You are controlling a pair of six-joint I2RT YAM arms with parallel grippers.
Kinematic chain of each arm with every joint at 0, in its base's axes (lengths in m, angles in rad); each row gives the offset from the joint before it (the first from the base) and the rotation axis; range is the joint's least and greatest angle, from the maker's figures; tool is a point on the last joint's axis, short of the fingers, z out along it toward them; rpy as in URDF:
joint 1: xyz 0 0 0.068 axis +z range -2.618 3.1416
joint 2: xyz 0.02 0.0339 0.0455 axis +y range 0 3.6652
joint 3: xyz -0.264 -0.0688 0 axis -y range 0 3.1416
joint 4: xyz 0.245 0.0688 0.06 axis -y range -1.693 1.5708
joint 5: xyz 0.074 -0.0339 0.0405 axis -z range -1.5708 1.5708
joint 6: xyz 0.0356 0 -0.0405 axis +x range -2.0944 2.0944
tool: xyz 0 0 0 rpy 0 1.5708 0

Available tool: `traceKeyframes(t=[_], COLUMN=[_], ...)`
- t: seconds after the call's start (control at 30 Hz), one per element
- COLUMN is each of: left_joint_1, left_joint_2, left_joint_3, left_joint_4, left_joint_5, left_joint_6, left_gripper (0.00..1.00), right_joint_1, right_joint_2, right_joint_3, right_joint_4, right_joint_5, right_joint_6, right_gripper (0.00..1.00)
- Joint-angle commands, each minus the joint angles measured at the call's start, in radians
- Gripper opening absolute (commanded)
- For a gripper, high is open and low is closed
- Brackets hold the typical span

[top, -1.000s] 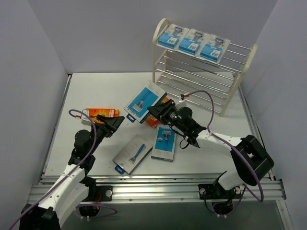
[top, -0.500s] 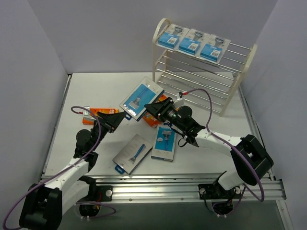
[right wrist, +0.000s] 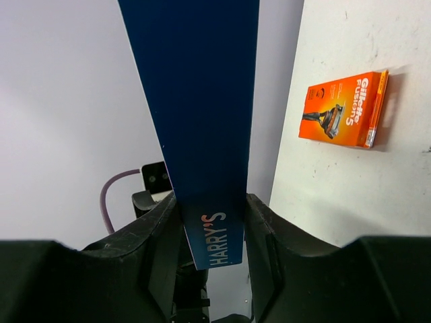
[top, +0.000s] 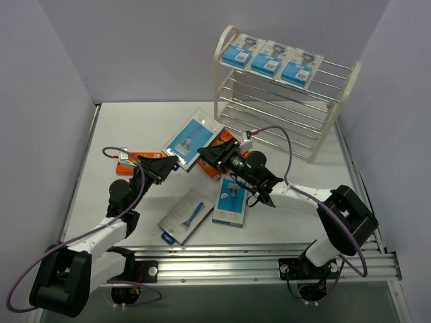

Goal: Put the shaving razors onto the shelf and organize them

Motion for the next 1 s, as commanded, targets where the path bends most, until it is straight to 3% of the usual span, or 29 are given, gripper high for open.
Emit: traceKeyframes(t=[0.0, 0.23, 0.47, 0.5, 0.6, 0.63, 0.67, 0.73, 0.77, 0.8, 0.97], left_joint_1=[0.004, 0.004, 0.006, 0.006, 0.006, 0.008, 0.008, 0.011, 0.011, 0.012, 0.012], left_joint_2=[-0.005, 0.019, -0.002, -0.013, -0.036, -0.041, -0.045, -0.053, -0.054, -0.056, -0.045], left_joint_3=[0.048, 0.043, 0.036, 0.031, 0.031, 0.033, 0.033, 0.034, 0.036, 0.046, 0.106], left_joint_4=[0.072, 0.095, 0.061, 0.05, 0.003, -0.008, -0.023, -0.034, -0.043, -0.054, -0.131], left_joint_5=[0.013, 0.02, 0.024, 0.019, -0.003, -0.01, -0.013, -0.027, -0.032, -0.036, -0.065], left_joint_6=[0.0, -0.016, -0.022, -0.022, -0.027, -0.027, -0.025, -0.034, -0.039, -0.042, -0.024], left_gripper=[0.7, 0.64, 0.35, 0.26, 0.05, 0.03, 0.02, 0.02, 0.02, 0.02, 0.02], right_joint_1=[0.019, 0.033, 0.03, 0.028, 0.015, 0.006, 0.001, -0.014, -0.021, -0.025, -0.079], right_joint_2=[0.007, 0.032, 0.029, 0.026, 0.009, 0.003, -0.011, -0.035, -0.048, -0.061, -0.198], right_joint_3=[0.019, 0.021, 0.014, 0.013, 0.002, -0.006, -0.009, -0.015, -0.018, -0.021, -0.05], right_joint_4=[0.13, 0.156, 0.156, 0.151, 0.14, 0.136, 0.125, 0.108, 0.084, 0.065, -0.068], right_joint_5=[-0.01, -0.011, -0.007, -0.005, -0.005, -0.004, -0.004, -0.008, -0.01, -0.01, 0.001], right_joint_6=[0.015, 0.024, 0.021, 0.02, 0.014, 0.011, 0.009, -0.003, -0.009, -0.026, -0.1], right_gripper=[0.0, 0.0, 0.0, 0.0, 0.08, 0.09, 0.17, 0.23, 0.36, 0.42, 0.56])
